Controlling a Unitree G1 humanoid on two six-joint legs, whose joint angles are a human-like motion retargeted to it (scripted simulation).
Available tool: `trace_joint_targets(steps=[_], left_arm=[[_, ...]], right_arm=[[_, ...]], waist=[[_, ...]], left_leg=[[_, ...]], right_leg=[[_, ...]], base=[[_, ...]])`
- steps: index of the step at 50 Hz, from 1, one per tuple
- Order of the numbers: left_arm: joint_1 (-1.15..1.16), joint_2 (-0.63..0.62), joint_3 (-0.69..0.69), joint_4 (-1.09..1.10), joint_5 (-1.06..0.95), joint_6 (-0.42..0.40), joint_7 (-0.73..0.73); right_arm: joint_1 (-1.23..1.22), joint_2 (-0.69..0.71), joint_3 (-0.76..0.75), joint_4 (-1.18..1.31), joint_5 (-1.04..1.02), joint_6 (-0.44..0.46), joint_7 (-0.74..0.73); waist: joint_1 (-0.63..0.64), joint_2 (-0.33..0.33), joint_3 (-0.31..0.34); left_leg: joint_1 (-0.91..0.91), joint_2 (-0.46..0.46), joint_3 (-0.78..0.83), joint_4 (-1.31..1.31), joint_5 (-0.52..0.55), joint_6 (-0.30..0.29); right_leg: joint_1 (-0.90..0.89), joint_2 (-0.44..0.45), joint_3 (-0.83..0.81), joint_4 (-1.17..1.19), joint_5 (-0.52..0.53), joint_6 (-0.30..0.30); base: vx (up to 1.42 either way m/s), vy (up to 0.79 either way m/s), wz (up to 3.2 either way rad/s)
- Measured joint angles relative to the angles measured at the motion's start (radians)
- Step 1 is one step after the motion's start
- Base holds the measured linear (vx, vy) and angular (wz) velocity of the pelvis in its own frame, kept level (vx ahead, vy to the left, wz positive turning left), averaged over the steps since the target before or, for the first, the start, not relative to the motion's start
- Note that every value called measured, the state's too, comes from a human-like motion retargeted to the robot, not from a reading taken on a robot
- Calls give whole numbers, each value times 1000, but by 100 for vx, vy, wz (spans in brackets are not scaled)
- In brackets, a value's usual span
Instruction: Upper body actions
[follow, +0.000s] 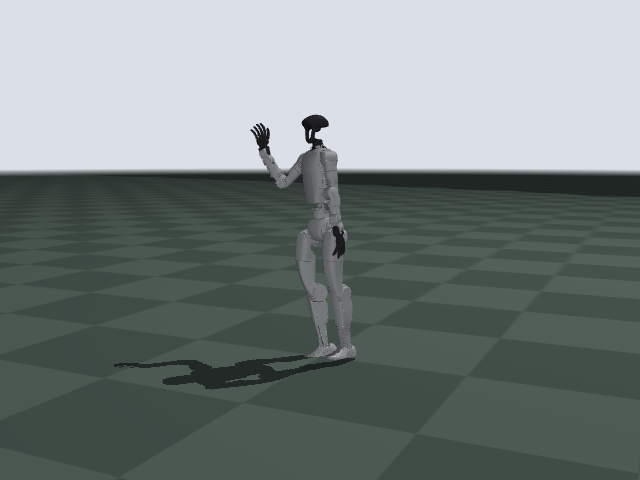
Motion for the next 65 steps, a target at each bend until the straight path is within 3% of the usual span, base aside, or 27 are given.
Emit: trace_joint_targets(steps=[7, 13, 15, 20, 28, 33, 39, 45, 48, 54, 62, 65], left_arm=[[-3, 3, 0, -5, 2, 3, 3], [-11, 0, -7, -23, -2, -4, 15], [-14, -3, -8, -29, -4, -9, 19], [-22, -13, -10, -41, -2, -19, 26], [-15, -13, -13, -29, -3, -19, 18], [-7, -4, -15, -3, 5, -7, 2], [-1, 5, -20, 10, 13, 5, -11], [-3, 7, -24, 4, 11, 7, -10], [-6, 7, -26, -5, 10, 5, -5], [-20, -1, -33, -28, 7, -4, 11], [-23, -13, -32, -44, -3, -19, 22], [-19, -11, -35, -34, 2, -14, 14]], right_arm=[[27, -97, 55, -185, -220, -128, -80], [30, -200, 133, -295, -430, -326, -80], [28, -224, 155, -301, -474, -338, -77], [36, -202, 118, -256, -546, -247, -90], [10, -7, 35, -95, -307, -57, -92], [-22, 64, 20, -59, -195, 0, -75], [-45, 26, 65, -93, -238, -34, -118], [-76, -80, 172, -167, -383, -204, -175], [-95, -149, 228, -202, -489, -245, -196], [-94, -180, 232, -194, -592, -187, -196], [-49, -4, 98, -21, -369, -60, -131], [-34, 55, 68, 36, -269, -52, -87]], waist=[[-1, 5, 7], [0, 4, 7], [0, 4, 7], [4, 4, 7], [7, 0, 1], [5, 1, 4], [2, 3, 10], [3, 5, 15], [-1, 7, 16], [-2, 11, 19], [-5, 14, 19], [-7, 16, 23]], left_leg=[[3, 2, 5, -1, 0, 0], [3, 3, 5, -1, 1, 1], [3, 3, 4, -1, 2, 1], [0, 2, -1, 0, 3, 2], [-3, -1, -7, 2, 5, 3], [0, 1, -5, 2, 5, 2], [0, 5, 1, 1, 5, 2], [4, 8, 9, 0, 5, 1], [4, 8, 11, -1, 6, 1], [3, 8, 8, 0, 8, 2], [3, 8, 6, 2, 9, 4], [6, 9, 9, 3, 8, 4]], right_leg=[[-1, 2, 5, 1, 2, 0], [0, 2, 4, 1, 2, -1], [1, 2, 2, 1, 2, -1], [3, 2, -3, 1, 1, 0], [5, 0, -9, 0, 0, 0], [4, 1, -5, 1, 2, 0], [-1, 2, 1, 3, 5, 0], [-4, 3, 7, 4, 8, -1], [-4, 3, 9, 5, 9, -1], [-2, 2, 4, 5, 8, -1], [2, 3, 2, 5, 9, -1], [3, 4, 7, 5, 10, -1]], base=[[0, 0, 0], [0, 0, 0], [0, 0, 0], [0, 0, 0], [0, 0, 0], [0, 0, 0], [0, 0, 0], [0, 0, 0], [0, 0, 0], [0, 0, 0], [0, 0, 0], [0, 0, 0]])
